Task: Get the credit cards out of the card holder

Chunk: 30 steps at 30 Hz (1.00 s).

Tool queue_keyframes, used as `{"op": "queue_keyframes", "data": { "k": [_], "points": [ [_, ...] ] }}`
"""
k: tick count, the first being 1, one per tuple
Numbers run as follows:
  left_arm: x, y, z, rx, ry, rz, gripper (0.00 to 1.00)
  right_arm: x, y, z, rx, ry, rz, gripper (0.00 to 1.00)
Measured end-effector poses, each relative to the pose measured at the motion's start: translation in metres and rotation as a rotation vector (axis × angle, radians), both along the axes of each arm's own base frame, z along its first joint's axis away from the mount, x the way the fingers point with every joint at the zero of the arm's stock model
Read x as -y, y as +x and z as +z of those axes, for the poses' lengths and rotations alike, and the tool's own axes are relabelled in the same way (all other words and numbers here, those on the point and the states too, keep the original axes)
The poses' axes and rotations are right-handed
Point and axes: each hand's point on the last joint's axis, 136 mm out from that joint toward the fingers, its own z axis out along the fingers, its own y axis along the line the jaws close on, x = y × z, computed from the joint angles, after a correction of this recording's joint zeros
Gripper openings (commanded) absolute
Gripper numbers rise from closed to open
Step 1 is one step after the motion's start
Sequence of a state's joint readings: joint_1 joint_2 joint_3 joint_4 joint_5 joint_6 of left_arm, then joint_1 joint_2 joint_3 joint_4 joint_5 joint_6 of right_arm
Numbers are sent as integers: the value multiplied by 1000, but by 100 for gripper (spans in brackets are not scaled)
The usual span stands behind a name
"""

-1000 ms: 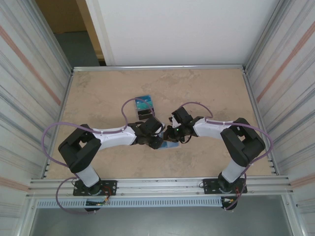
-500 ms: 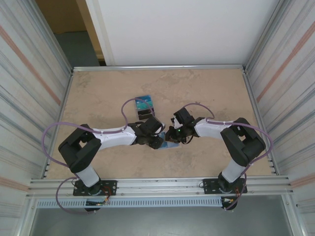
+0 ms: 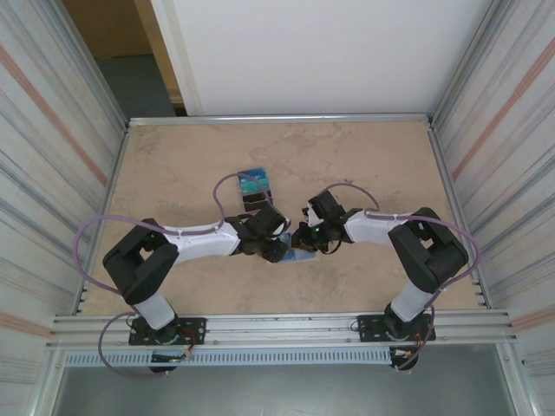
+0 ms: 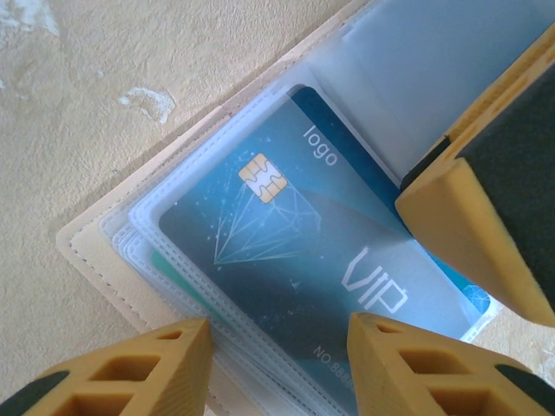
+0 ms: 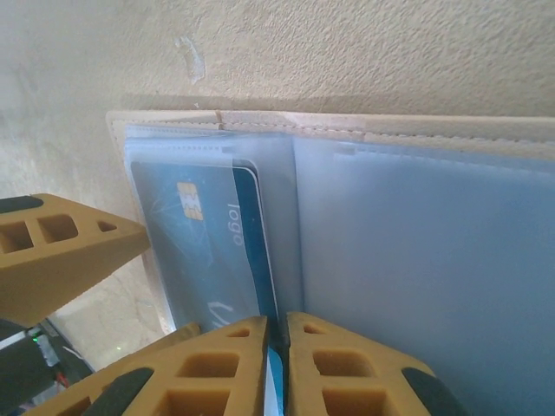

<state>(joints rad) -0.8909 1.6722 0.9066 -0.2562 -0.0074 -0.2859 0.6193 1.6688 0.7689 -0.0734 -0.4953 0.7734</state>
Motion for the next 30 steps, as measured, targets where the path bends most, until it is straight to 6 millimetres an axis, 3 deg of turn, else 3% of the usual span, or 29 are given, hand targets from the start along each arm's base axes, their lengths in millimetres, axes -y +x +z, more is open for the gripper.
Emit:
{"op": "queue_keyframes", "data": {
  "k": [14,26,30],
  "points": [
    [0,-1,-1,-8,-2,0,46,-4,0,-1,-26,133,-17,14],
    [-1,1,-1,-8,-2,6,51,-4,2,1,-32,182,-27,0],
    [-1,1,-1,-8,0,7,53,-4,2,1,-31,182,-28,0]
  ]
}}
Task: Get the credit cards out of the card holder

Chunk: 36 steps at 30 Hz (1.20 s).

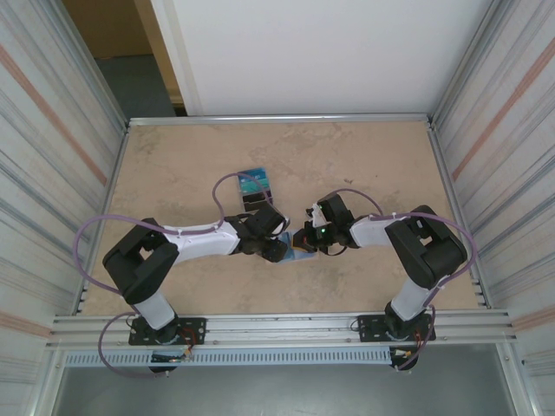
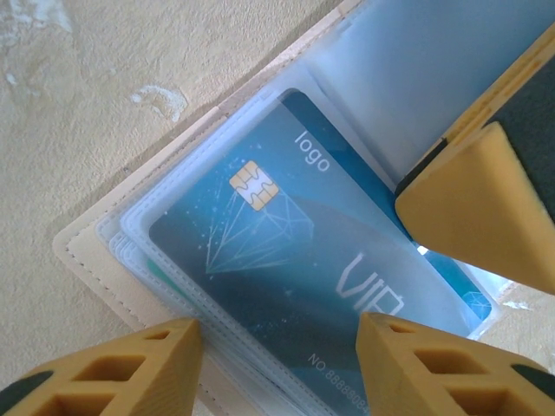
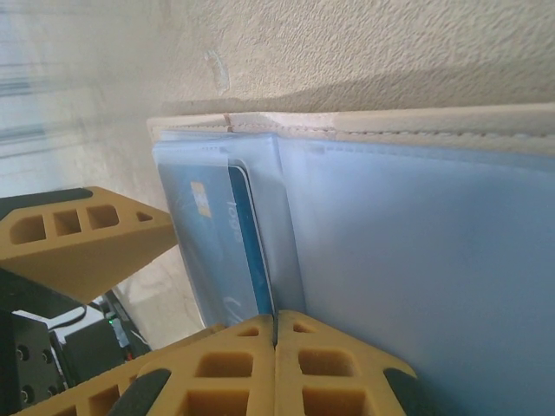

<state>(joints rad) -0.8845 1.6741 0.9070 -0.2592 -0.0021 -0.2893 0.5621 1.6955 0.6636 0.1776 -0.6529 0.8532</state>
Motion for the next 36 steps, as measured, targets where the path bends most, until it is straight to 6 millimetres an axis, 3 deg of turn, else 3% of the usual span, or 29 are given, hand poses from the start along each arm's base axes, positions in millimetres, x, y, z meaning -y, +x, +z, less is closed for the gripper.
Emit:
{"op": "queue_keyframes", "data": {
  "k": [30,32,36],
  "points": [
    [-5,5,0,-4,-2,17,52,25,8,-6,-11,-119,-39,0],
    [-5,5,0,-4,-2,18,52,25,9,-5,-9,-119,-37,10],
    [-5,5,0,-4,-2,17,51,22,10,-3,-2,-104,-33,13]
  ]
}}
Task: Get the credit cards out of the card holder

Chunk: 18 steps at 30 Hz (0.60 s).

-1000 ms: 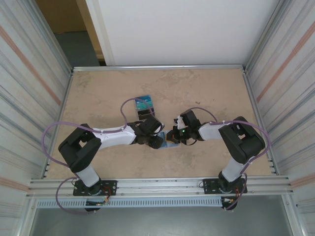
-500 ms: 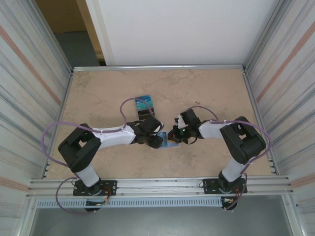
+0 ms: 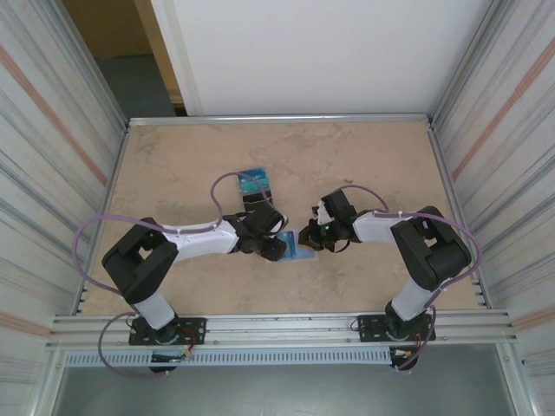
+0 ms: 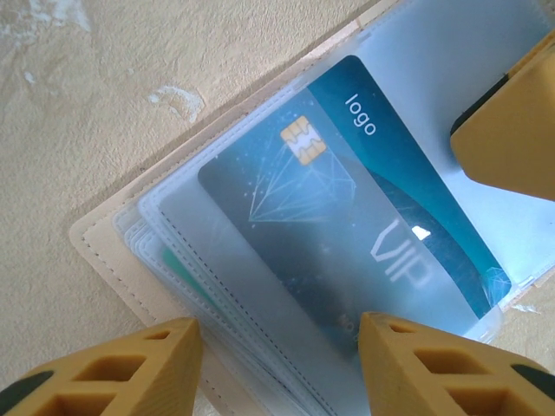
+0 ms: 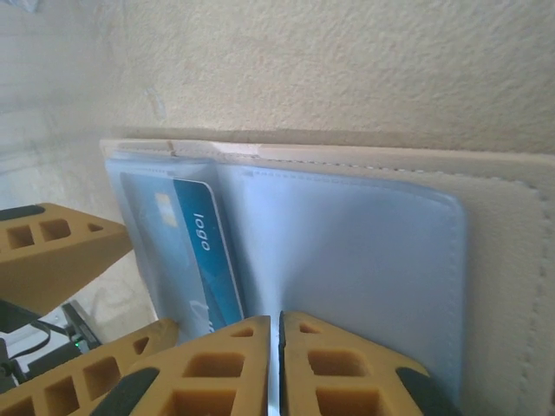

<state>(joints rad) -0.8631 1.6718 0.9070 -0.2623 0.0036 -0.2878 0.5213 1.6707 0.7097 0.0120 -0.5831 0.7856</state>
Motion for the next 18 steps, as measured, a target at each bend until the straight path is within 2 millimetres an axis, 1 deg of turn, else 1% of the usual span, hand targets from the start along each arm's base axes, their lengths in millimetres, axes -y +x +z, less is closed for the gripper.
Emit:
{"op": "queue_keyframes", "data": {
  "k": [9,12,15,18],
  "points": [
    [0,0,0,0,0,0,51,-7,3,8,20,36,4,16],
    [0,0,0,-1,-2,0,51,-9,1,9,21,37,12,18],
    [0,0,0,-2,-2,-1,51,-11,-1,8,22,38,19,23],
    [0,0,0,-2,-2,-1,51,-13,-2,5,18,36,24,22]
  ]
}}
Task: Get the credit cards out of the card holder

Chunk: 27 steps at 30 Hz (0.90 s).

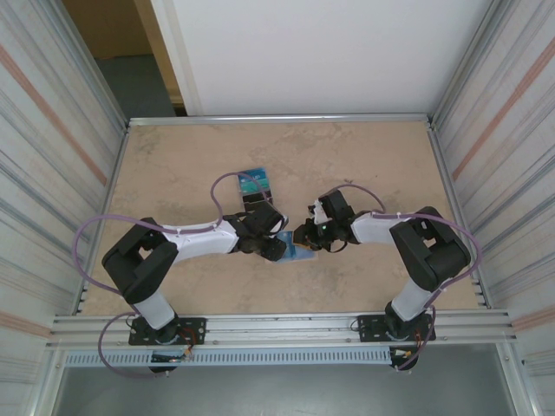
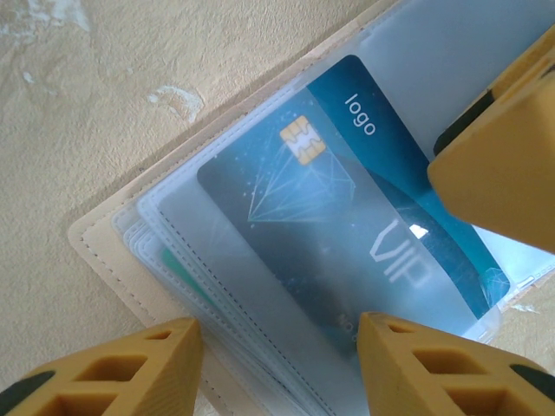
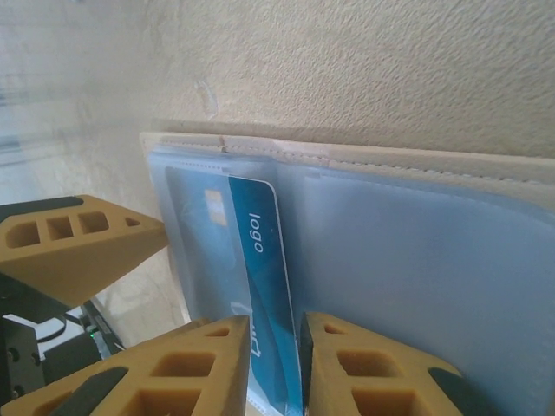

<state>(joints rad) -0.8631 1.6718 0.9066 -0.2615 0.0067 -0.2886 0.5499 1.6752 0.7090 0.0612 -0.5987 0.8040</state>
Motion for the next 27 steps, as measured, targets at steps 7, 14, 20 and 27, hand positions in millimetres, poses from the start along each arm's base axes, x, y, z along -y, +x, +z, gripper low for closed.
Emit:
{"op": "queue_keyframes", "data": {
  "k": [7,14,20,27],
  "points": [
    [0,0,0,-1,-3,-1,50,-4,3,-3,3,15,-1,20],
    [1,-1,0,-6,-7,-4,49,-9,5,-3,-1,49,-4,20],
    [1,-1,0,-7,-8,-4,48,-11,6,-3,-5,83,-8,19],
    [1,-1,0,-7,-8,-4,48,-13,7,-2,-6,112,-1,19]
  ]
}}
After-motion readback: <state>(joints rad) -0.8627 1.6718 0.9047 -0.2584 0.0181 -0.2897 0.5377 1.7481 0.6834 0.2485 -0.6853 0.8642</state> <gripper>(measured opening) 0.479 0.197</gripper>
